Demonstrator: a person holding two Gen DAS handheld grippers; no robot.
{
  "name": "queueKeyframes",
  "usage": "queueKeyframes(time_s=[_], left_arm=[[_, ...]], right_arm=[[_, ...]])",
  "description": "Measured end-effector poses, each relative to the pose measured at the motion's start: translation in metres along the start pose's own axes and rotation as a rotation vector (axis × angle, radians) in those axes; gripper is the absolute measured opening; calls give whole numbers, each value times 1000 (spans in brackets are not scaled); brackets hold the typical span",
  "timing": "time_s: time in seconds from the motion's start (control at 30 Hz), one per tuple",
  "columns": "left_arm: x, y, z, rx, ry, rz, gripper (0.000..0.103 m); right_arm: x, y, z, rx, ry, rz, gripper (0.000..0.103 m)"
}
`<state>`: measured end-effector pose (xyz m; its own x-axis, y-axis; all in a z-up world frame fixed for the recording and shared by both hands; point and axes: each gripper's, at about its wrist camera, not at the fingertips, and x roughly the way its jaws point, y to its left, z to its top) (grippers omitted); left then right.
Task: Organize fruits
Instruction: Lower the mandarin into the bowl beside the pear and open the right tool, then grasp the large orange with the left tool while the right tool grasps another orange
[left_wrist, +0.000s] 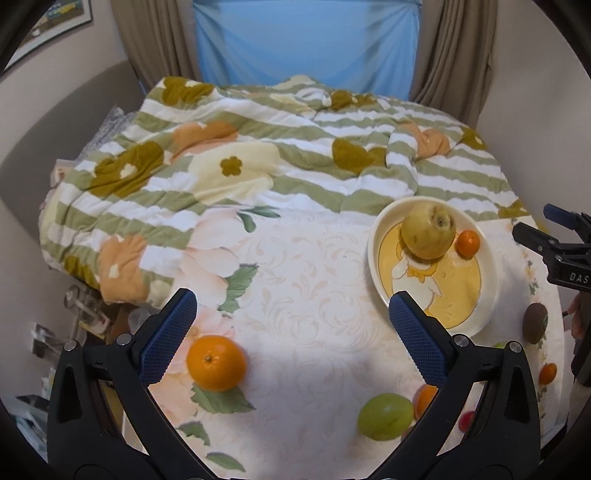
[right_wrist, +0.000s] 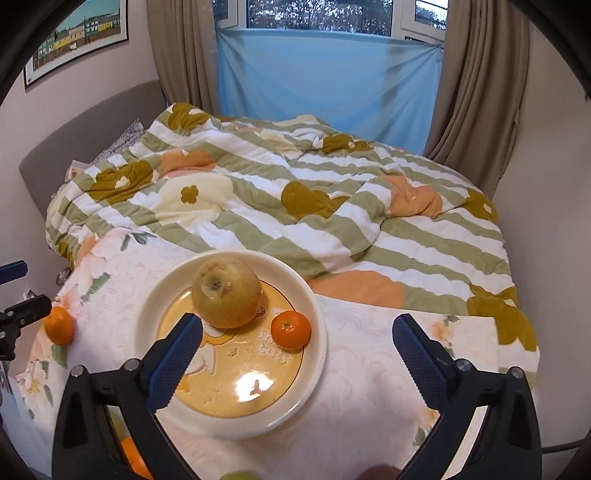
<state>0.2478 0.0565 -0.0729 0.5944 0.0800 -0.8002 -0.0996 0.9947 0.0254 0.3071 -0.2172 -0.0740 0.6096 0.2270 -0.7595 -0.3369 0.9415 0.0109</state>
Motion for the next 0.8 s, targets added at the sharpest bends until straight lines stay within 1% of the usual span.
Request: queueKeyframes(time_s=[0.13, 0.27, 0.33, 0.4, 0.6, 0.8], left_arm=[[-24, 12, -3, -13, -23, 17, 103], [-44, 28, -10, -18, -43, 29, 103], [-53, 37, -16, -23, -50, 25, 103], [-60, 47, -22, -26, -54, 12, 103], [-62, 71, -40, -9, -51, -39, 103], [-52, 89, -56, 23, -77, -60, 103]], right_arm=[[-29, 10, 0, 8, -20, 3, 103], [-54, 20, -7, 50, -24, 10, 103], [-64, 26, -12, 71, -26, 13, 103], [-73, 35, -19, 82, -33, -3, 103], [-93, 64, -40, 93, -47, -67, 103], [-100, 87, -66, 142, -57, -89, 103]])
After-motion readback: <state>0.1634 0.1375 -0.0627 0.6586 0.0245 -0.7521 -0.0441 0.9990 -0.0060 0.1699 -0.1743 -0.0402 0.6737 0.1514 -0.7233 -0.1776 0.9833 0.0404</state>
